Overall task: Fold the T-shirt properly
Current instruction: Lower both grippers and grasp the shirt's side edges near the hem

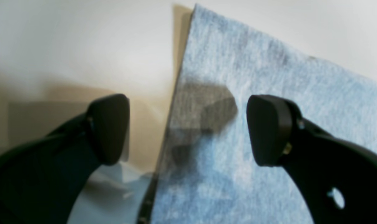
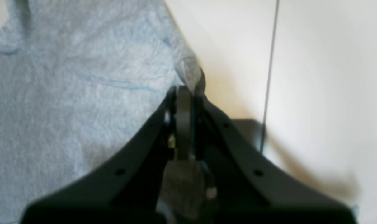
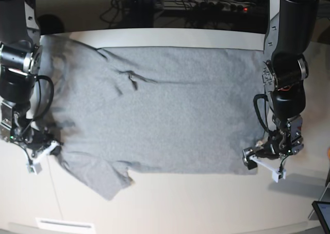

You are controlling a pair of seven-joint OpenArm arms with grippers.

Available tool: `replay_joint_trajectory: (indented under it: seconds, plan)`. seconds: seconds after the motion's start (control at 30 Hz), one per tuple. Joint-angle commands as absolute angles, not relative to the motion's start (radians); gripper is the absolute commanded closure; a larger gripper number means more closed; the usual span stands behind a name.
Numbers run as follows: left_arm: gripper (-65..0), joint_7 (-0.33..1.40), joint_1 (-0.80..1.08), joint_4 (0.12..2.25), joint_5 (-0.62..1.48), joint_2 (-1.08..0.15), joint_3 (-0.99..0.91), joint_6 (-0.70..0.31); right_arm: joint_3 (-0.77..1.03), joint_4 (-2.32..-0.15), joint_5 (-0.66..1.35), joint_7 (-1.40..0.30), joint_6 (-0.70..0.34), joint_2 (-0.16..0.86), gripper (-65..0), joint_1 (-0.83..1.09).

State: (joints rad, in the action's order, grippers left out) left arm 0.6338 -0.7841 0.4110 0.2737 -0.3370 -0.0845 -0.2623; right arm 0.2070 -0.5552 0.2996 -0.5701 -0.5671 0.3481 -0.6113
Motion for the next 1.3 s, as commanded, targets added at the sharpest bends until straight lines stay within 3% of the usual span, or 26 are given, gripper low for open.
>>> replay_joint_trajectory:
  seconds: [0.0, 0.47, 0.67, 0.9, 1.07, 1.2, 1.27]
  plan:
    - [-56.4, 0.641, -0.812, 0.418, 0.277, -0.346, -0.085, -0.26, 0.208, -0.584, 0.312, -0.55, -0.572, 0.369, 0.0, -0.644]
    - [-54.9, 0.638, -0.8, 0.426, 0.277, -0.305, -0.085, -0.262, 0.208, -0.585, 0.312, -0.55, -0.572, 0.374, 0.0, -0.639]
    - [-30.9, 0.636, -0.802, 0.426, 0.277, -0.306, -0.085, -0.262, 0.208, -0.585, 0.312, -0.55, -0.572, 0.369, 0.0, -0.639]
    - [-21.5, 0.634, -0.8, 0.426, 0.277, -0.308, -0.085, -0.262, 0.208, -0.585, 0.312, -0.55, -0.572, 0.369, 0.0, -0.639]
    - [-10.7, 0.634, -0.8, 0.426, 0.277, -0.308, -0.085, -0.262, 0.208, -0.585, 0.312, -0.55, -0.572, 0.369, 0.0, -0.639]
    - [-7.4, 0.634, -0.8, 0.426, 0.275, -0.311, -0.082, -0.262, 0.208, -0.585, 0.312, -0.55, -0.572, 0.369, 0.0, -0.639]
    - [-1.2, 0.633, -0.8, 0.426, 0.274, -0.312, -0.084, -0.262, 0.208, -0.585, 0.312, -0.55, -0.572, 0.369, 0.0, -0.639]
